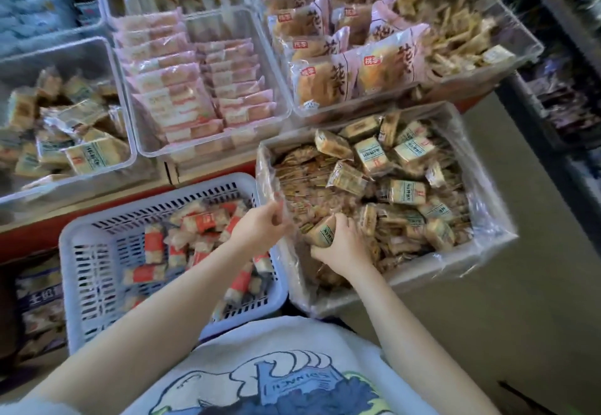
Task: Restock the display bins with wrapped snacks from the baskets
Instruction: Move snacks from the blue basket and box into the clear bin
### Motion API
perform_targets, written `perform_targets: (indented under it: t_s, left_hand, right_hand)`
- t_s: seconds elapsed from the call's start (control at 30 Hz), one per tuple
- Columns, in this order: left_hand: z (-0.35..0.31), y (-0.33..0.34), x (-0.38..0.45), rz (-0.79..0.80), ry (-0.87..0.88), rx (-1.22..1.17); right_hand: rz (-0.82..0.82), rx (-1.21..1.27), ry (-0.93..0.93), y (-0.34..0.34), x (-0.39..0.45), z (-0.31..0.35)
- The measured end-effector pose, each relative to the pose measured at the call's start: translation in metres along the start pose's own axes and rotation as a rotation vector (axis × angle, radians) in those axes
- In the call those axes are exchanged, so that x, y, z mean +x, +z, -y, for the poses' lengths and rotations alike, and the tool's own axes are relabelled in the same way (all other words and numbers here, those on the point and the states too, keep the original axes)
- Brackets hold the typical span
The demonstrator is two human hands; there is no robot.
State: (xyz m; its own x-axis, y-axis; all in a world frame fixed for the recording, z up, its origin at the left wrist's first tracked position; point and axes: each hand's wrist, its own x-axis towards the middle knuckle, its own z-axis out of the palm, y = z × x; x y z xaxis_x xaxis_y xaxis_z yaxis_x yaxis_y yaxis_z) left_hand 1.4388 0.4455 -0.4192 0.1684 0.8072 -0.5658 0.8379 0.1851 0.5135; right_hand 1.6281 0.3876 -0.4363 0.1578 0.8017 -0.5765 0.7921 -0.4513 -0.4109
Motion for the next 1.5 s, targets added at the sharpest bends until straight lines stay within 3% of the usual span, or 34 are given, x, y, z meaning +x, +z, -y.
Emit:
perform_targets:
  t_s: [0.07,0.13,0.23,0.3,0.43,0.53,0.6,0.73,0.83,0.9,1.03,1.1,1.17,1.33,1.5]
  left_hand:
    - [-0.002,-0.006,-0.004,0.041,-0.021,-0.159]
    - [-0.008,-0.016,-0.013,0.126,-0.063,-0.569]
    - [-0.01,-0.037,-0.029,0.169,-0.02,-0.952]
    - [-0.012,-0.046,-0.035,0.128,0.01,-1.042]
    - [0.021,-0.08,-0.041,-0.116,-0.02,-1.066]
    - [0.065,-0.115,-0.048,-0.144,0.012,-1.088]
    - [0.095,-0.14,-0.058,-0.107,0.052,-1.075]
    - [0.145,-0.175,-0.074,-0.172,0.045,-0.991]
    - [0.179,-0.191,-0.079,-0.481,-0.064,-0.951]
    - [0.208,-0.197,-0.079,-0.652,-0.158,-0.651]
    - [0.251,-0.192,-0.071,-0.489,-0.123,0.025]
    - [0.26,-0.184,-0.068,-0.427,-0.114,0.177]
    - [0.264,-0.179,-0.069,-0.426,-0.111,0.159]
    - [0.263,-0.178,-0.076,-0.44,-0.098,0.085]
    - [0.225,-0.175,-0.075,-0.498,-0.138,-0.049]
  right_hand:
    - [-0.022,0.187,-0.017,-0.016,-0.008,0.013]
    - [-0.095,0.334,-0.08,-0.031,-0.017,0.03]
    - [-0.173,0.36,-0.186,-0.041,-0.023,0.062]
    - [-0.181,0.286,-0.227,-0.045,-0.023,0.081]
    - [-0.063,0.239,-0.305,-0.044,-0.021,0.126]
    - [0.1,0.501,-0.295,-0.036,-0.018,0.157]
    - [0.226,0.643,-0.261,-0.023,-0.015,0.183]
    - [0.491,0.651,-0.302,0.005,-0.019,0.249]
    - [0.525,0.711,-0.189,0.032,-0.011,0.295]
    - [0.455,0.761,-0.079,0.046,-0.002,0.325]
    - [0.379,0.942,-0.072,0.055,0.017,0.397]
    - [0.365,1.095,-0.077,0.057,0.03,0.429]
    - [0.32,1.119,-0.057,0.061,0.044,0.448]
    - [0.296,0.917,-0.066,0.067,0.042,0.426]
    - [0.212,0.747,-0.115,0.057,0.004,0.32]
